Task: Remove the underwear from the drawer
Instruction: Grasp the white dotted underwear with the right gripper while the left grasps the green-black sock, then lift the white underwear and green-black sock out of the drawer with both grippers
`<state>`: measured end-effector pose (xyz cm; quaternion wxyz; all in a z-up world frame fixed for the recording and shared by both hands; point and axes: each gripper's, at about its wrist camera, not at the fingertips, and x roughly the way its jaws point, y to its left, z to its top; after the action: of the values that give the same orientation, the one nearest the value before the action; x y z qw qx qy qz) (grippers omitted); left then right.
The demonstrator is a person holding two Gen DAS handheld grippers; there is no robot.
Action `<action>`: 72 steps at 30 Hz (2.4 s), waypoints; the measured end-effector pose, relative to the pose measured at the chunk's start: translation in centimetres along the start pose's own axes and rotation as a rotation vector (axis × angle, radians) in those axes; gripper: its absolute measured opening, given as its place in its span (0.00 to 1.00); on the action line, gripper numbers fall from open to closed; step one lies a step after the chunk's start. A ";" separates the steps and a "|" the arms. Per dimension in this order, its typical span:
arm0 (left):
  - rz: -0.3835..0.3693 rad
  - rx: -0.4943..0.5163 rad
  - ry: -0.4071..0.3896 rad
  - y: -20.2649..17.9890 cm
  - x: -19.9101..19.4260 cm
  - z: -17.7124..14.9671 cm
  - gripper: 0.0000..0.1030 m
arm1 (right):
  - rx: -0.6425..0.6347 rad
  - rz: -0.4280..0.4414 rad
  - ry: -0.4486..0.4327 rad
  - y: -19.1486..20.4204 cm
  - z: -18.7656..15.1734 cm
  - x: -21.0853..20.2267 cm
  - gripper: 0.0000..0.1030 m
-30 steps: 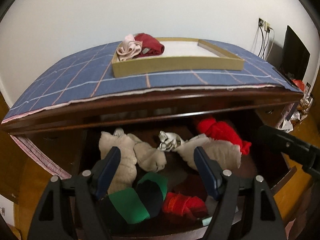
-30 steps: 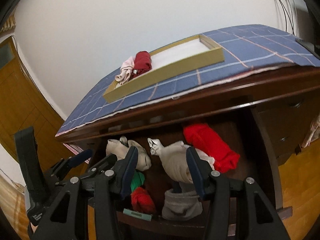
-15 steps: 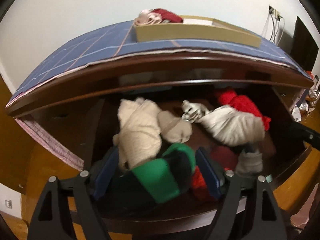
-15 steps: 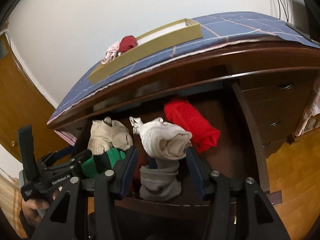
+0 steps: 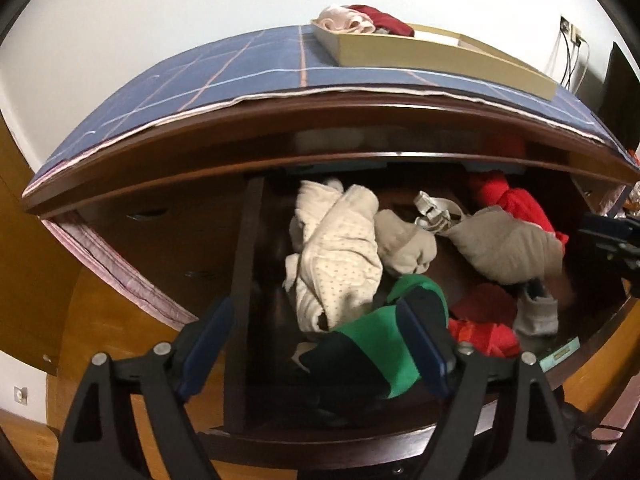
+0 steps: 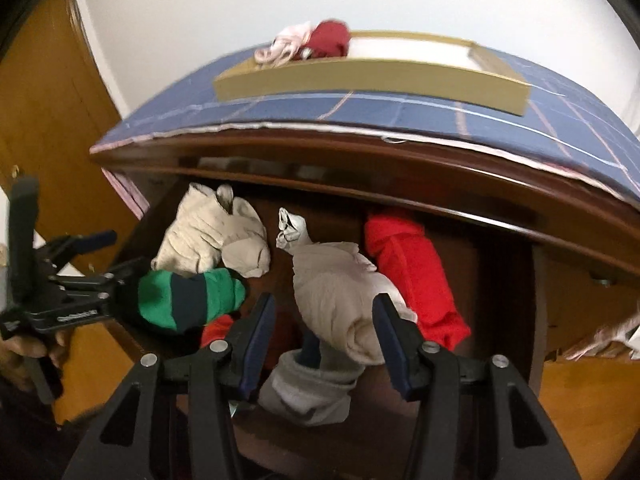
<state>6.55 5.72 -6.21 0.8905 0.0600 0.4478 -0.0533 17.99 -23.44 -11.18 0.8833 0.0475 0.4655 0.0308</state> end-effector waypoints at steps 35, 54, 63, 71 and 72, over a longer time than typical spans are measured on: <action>-0.199 0.431 0.091 -5.4 1.3 1.2 0.89 | -0.033 0.013 0.240 -2.5 1.4 4.9 0.25; -0.393 0.321 0.352 -5.2 7.9 2.3 0.67 | 0.355 0.344 -0.037 -6.5 -3.1 -3.1 0.26; -0.373 0.315 0.343 -5.5 9.2 2.6 0.37 | 0.367 0.386 -0.036 -5.7 -3.1 -2.6 0.21; -0.304 0.338 0.380 -6.9 10.2 1.9 0.51 | 0.225 0.264 0.074 -4.9 -1.6 -1.3 0.58; -0.299 0.340 0.384 -7.0 10.4 2.0 0.51 | 0.211 0.252 0.087 -4.9 -1.6 -1.0 0.65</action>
<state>13.21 -1.93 -13.79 0.7489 0.1507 0.5967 -0.2457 16.15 -28.32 -11.75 0.8415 0.1963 0.4943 0.0943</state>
